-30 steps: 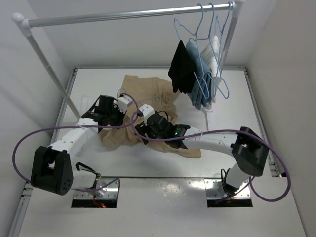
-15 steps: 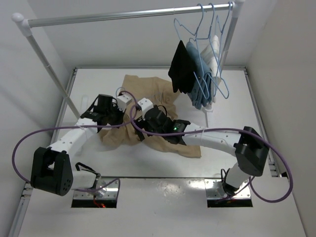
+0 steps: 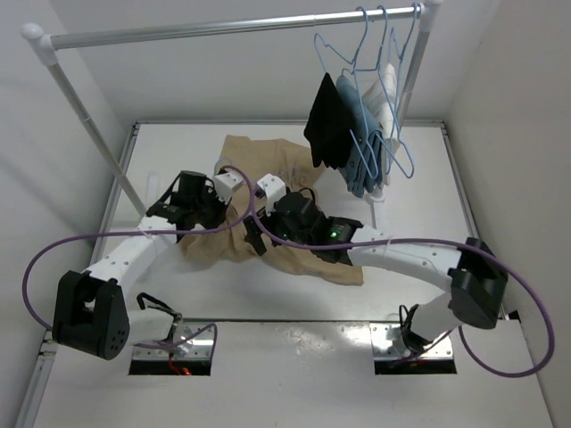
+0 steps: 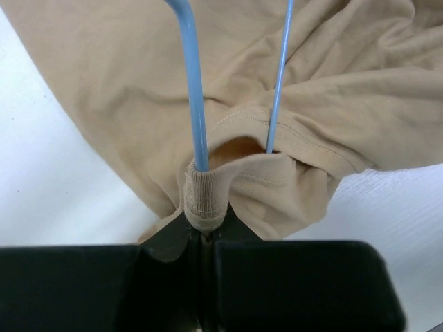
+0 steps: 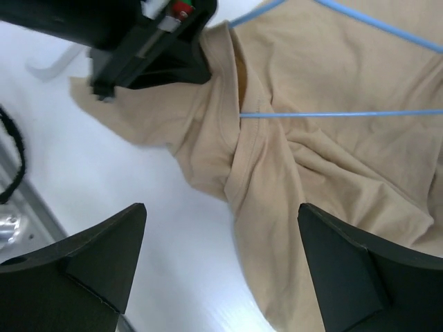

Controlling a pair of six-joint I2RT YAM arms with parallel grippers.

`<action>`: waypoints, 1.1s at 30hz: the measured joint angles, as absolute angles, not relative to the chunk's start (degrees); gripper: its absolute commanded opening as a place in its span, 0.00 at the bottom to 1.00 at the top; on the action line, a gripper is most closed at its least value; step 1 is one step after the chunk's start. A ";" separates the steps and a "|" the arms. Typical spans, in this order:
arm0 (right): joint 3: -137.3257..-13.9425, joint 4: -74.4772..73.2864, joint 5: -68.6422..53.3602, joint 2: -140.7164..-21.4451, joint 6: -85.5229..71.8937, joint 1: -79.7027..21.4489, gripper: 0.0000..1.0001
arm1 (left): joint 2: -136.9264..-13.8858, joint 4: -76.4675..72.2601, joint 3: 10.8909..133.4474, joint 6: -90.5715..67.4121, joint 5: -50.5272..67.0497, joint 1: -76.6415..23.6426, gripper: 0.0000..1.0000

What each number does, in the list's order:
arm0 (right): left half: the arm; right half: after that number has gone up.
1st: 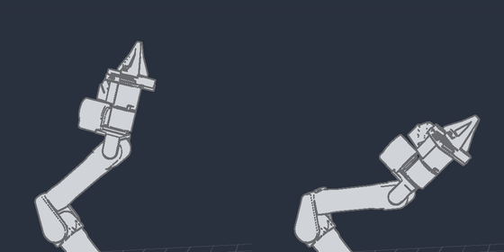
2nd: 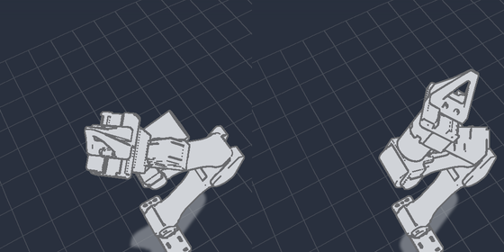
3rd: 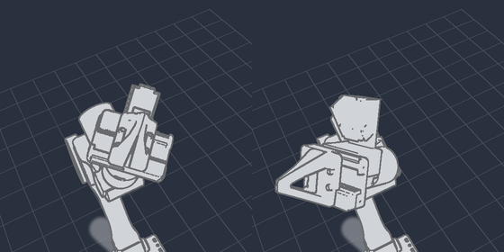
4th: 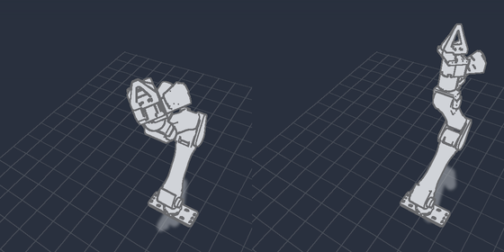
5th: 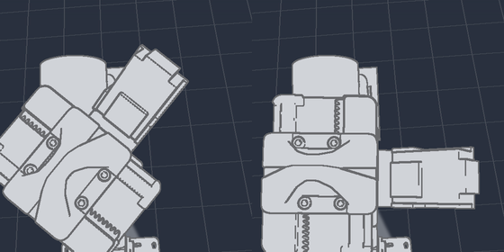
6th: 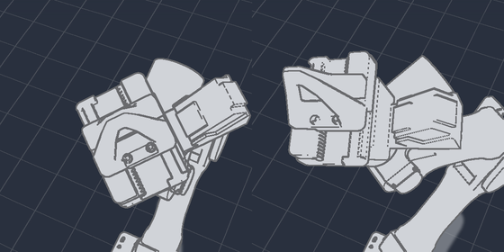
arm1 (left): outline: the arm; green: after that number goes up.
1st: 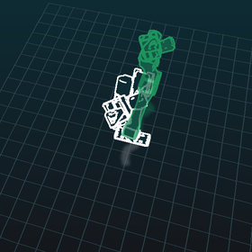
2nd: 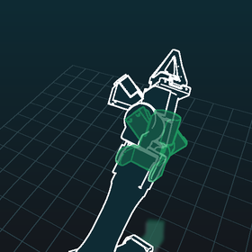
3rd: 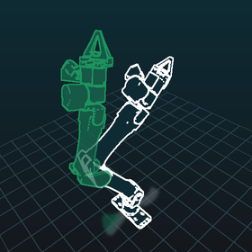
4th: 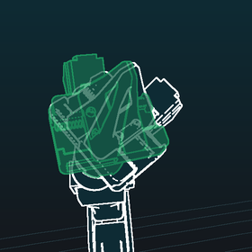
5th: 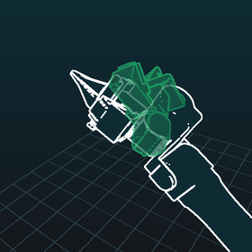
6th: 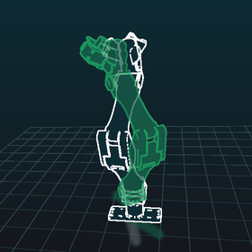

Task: Place the t-shirt on the hanger
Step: Place tshirt on hanger

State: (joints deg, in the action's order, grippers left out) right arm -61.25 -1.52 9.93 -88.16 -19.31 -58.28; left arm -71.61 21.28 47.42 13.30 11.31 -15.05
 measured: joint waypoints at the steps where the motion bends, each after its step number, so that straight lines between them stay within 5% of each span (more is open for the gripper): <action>1: -60.47 -1.45 9.78 -86.65 -19.31 -58.28 0.92 | -71.61 21.28 47.37 13.32 11.42 -15.16 0.00; 11: -58.22 -1.80 10.02 -81.82 -19.88 -57.82 0.91 | -71.61 21.23 46.65 12.99 11.73 -14.74 0.00; 21: -49.06 7.75 16.53 -86.91 -29.12 -57.32 0.55 | -73.80 21.17 51.24 8.47 13.67 -13.34 0.00; 33: -51.90 13.26 14.68 -102.02 -33.43 -57.39 0.61 | -78.06 20.95 51.24 8.29 13.72 -11.57 0.00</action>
State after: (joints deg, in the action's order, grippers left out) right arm -51.90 13.26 14.68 -102.02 -33.43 -57.39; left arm -78.06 20.95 51.24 8.29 13.72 -11.57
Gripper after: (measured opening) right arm 0.602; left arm 0.102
